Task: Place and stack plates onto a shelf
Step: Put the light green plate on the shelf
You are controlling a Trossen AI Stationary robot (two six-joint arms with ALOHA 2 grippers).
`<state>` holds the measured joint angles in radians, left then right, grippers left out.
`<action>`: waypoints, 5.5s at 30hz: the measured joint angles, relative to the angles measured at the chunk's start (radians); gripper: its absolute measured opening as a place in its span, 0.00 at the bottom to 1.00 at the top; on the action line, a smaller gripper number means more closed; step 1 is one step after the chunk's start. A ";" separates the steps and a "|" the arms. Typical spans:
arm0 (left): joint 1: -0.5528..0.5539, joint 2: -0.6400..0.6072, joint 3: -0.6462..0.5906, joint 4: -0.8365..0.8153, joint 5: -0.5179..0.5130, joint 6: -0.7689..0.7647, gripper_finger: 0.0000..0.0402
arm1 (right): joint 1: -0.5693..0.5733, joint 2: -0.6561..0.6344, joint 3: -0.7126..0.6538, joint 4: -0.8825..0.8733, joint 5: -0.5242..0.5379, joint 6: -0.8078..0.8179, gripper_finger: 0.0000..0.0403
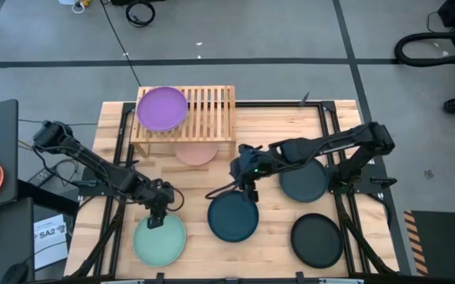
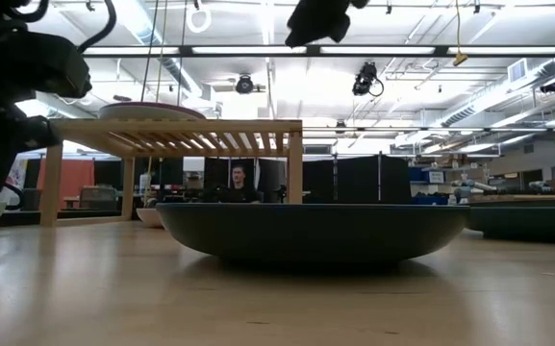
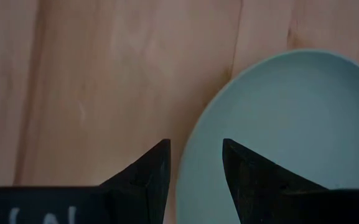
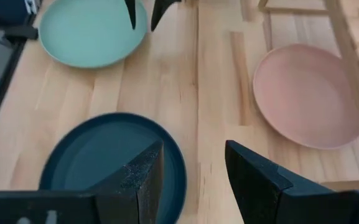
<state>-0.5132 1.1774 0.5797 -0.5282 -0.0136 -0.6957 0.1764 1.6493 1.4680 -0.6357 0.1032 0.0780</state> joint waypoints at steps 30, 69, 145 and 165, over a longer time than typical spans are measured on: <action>-0.059 0.176 0.001 0.033 -0.033 -0.004 0.27 | -0.003 0.051 -0.001 0.042 0.006 -0.055 0.44; -0.055 0.031 0.330 -0.330 -0.562 -0.101 0.04 | -0.003 0.050 0.000 0.229 0.022 0.100 0.44; 0.119 0.031 0.387 -0.160 -0.832 -0.166 0.15 | -0.053 0.051 0.000 0.230 0.390 0.159 0.04; 0.118 0.031 0.385 -0.168 -0.727 -0.175 0.25 | -0.124 0.049 0.000 0.188 0.392 0.125 0.04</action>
<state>-0.3954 1.2087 0.9646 -0.6960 -0.7407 -0.8711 0.0522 1.6981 1.4677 -0.4473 0.4951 0.2031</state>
